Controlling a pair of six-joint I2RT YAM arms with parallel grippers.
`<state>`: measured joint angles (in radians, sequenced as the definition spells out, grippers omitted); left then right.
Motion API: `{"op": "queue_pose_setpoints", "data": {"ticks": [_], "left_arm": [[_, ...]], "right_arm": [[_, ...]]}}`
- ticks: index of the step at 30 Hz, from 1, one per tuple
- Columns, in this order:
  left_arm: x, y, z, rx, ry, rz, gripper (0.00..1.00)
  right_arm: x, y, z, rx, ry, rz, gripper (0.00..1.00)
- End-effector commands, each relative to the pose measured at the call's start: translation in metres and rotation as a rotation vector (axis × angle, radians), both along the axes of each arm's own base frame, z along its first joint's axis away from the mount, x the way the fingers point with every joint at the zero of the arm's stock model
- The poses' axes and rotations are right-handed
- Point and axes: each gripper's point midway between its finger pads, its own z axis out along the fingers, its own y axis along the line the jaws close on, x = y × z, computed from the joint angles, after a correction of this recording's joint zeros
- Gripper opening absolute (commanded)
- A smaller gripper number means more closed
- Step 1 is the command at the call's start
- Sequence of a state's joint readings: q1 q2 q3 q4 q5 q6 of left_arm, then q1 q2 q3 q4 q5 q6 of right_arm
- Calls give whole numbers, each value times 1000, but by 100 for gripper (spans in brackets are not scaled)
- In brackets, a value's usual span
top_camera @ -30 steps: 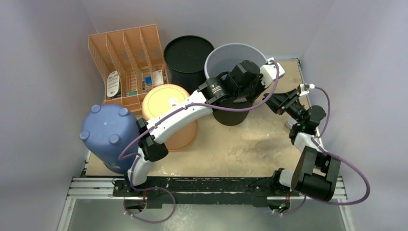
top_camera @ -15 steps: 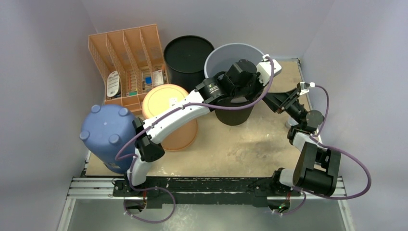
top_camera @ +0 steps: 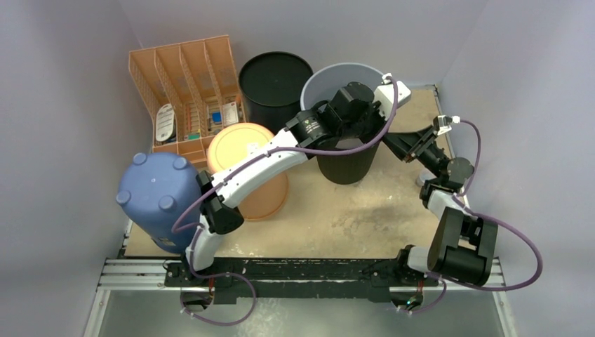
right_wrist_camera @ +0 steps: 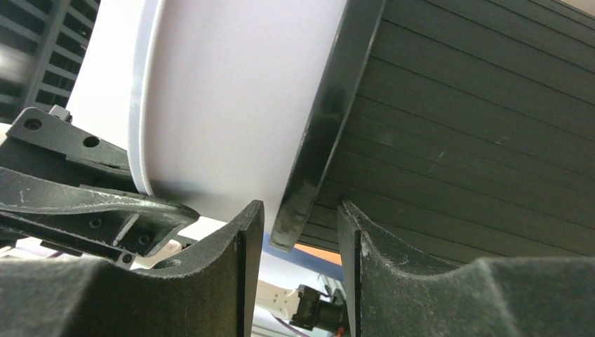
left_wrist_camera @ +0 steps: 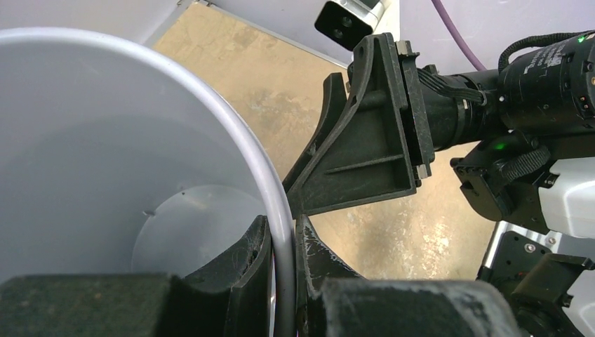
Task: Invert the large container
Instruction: Adjust the container in the container.
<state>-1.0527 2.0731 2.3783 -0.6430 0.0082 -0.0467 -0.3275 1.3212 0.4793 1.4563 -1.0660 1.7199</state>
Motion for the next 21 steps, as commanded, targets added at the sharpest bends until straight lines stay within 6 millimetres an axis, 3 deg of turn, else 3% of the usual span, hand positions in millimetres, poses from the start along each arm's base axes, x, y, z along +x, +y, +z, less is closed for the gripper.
{"op": "queue_pose_setpoints", "data": {"ticks": [1, 6, 11, 15, 21], "left_arm": [[-32, -40, 47, -220, 20, -179, 0], [-38, -44, 49, -221, 20, -203, 0], [-46, -47, 51, -227, 26, -237, 0], [-57, -52, 51, -228, 31, -274, 0], [-65, -51, 61, -245, 19, -298, 0]], "right_arm": [[-7, 8, 32, -59, -119, 8, 43], [2, 6, 33, -130, -92, -30, 39], [22, 0, 23, -211, 18, -101, 26], [30, 2, 14, -214, 70, -119, 23], [39, -4, -15, -241, 208, -169, 15]]}}
